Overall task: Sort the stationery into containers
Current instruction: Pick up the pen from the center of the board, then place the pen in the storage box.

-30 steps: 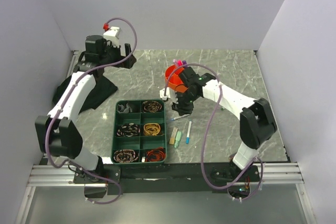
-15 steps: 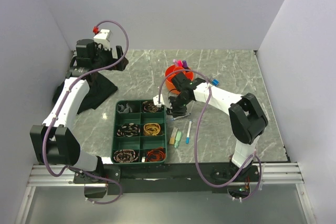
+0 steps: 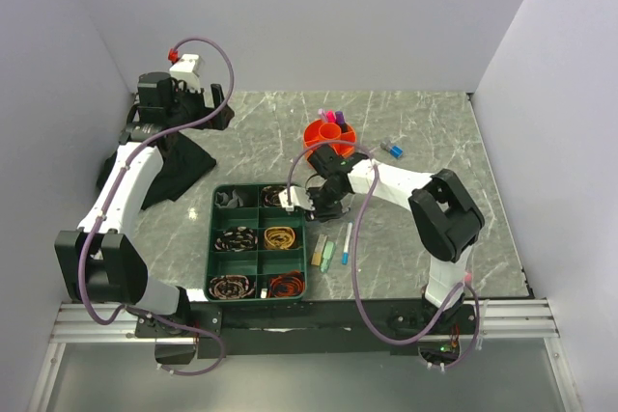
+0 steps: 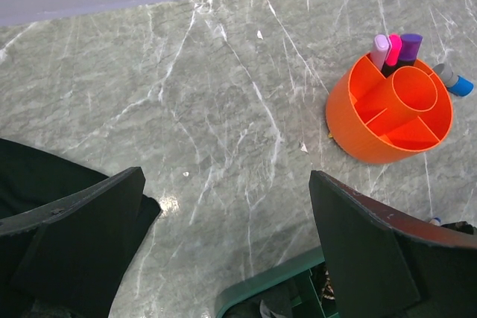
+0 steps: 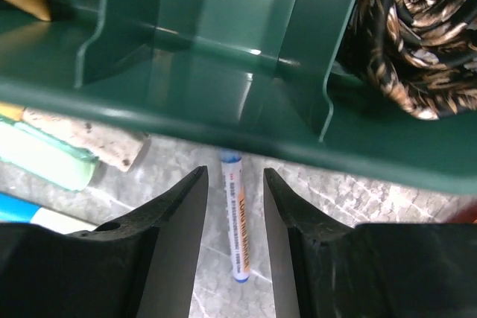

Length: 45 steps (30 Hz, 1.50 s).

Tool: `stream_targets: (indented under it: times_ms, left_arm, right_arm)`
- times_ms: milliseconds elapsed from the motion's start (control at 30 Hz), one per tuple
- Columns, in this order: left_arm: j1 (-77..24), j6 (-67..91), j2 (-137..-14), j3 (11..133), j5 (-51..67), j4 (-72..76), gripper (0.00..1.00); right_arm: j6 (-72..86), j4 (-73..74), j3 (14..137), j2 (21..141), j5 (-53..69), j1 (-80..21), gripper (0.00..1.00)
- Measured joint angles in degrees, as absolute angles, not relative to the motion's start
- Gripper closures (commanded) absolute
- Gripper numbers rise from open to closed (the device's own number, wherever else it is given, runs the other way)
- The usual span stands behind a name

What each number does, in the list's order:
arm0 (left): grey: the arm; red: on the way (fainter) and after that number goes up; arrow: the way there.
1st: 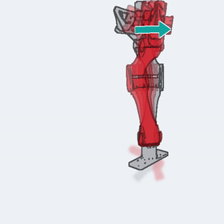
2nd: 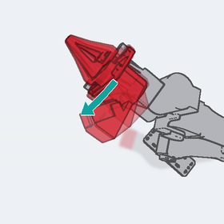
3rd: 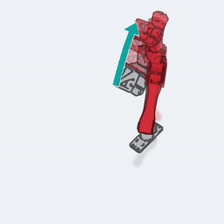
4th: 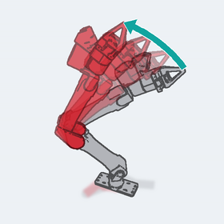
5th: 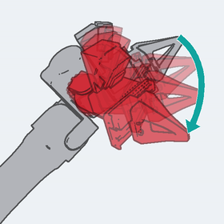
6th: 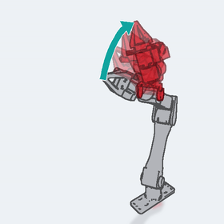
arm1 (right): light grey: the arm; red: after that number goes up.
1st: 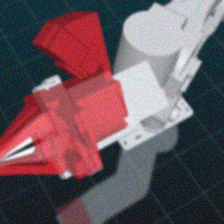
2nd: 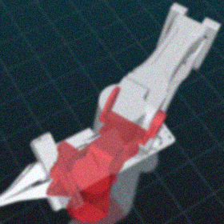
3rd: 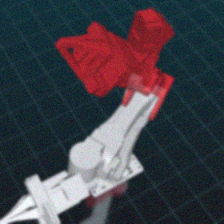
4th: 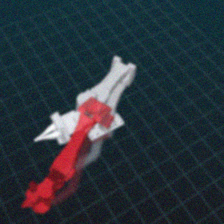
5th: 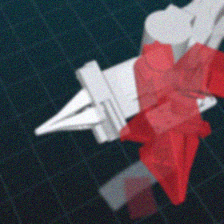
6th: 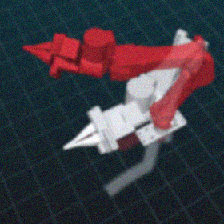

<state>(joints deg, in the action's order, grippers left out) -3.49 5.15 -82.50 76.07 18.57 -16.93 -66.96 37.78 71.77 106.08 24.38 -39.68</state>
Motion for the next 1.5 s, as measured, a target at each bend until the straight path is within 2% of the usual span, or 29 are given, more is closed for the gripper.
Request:
stream_targets:
  times_ms: [333, 433, 467, 567, 667, 900, 1133, 1333, 1500]
  left_arm:
    - [-3.1, 5.2, -82.5, 74.5, 18.6, -16.6, 0.01]
    - [-2.8, 5.2, -82.5, 74.3, 18.6, -16.6, 0.0]
    - [-2.8, 5.2, -82.5, 74.3, 18.6, -16.6, 0.01]
    - [-2.7, 5.2, -82.5, 74.3, 18.6, -16.6, 0.0]
    - [-2.6, 5.3, -82.5, 74.3, 18.6, -16.6, 0.01]
    - [-2.5, 6.2, -82.5, 74.3, 20.0, -16.2, 0.01]
    - [-3.7, 7.0, -84.3, 75.1, 22.9, -15.5, 0.0]
    - [-6.0, 6.9, -89.4, 79.0, 26.1, -16.2, 0.01]
    - [-7.6, 5.2, -92.8, 84.2, 28.9, -19.1, 0.0]
  right_arm:
    - [-65.5, 35.1, 70.8, 107.2, 19.0, -42.4, 0.59]
    - [-65.0, 35.1, 70.8, 107.8, 17.8, -43.1, 0.72]
    - [-64.8, 35.1, 70.8, 107.8, 17.5, -43.2, 0.81]
    - [-64.3, 34.9, 70.8, 107.9, 17.0, -43.3, 0.92]
    - [-64.1, 34.8, 70.8, 107.8, 16.8, -43.3, 0.98]
    - [-62.7, 38.3, 71.1, 104.6, 17.8, -40.9, 1.0]
    - [-52.7, 40.4, 84.6, 99.7, 27.7, -30.8, 1.0]
    - [-32.2, 21.3, 85.4, 95.7, 37.9, -20.6, 1.0]
    - [-20.6, 3.0, 81.4, 96.1, 39.2, -18.8, 1.0]
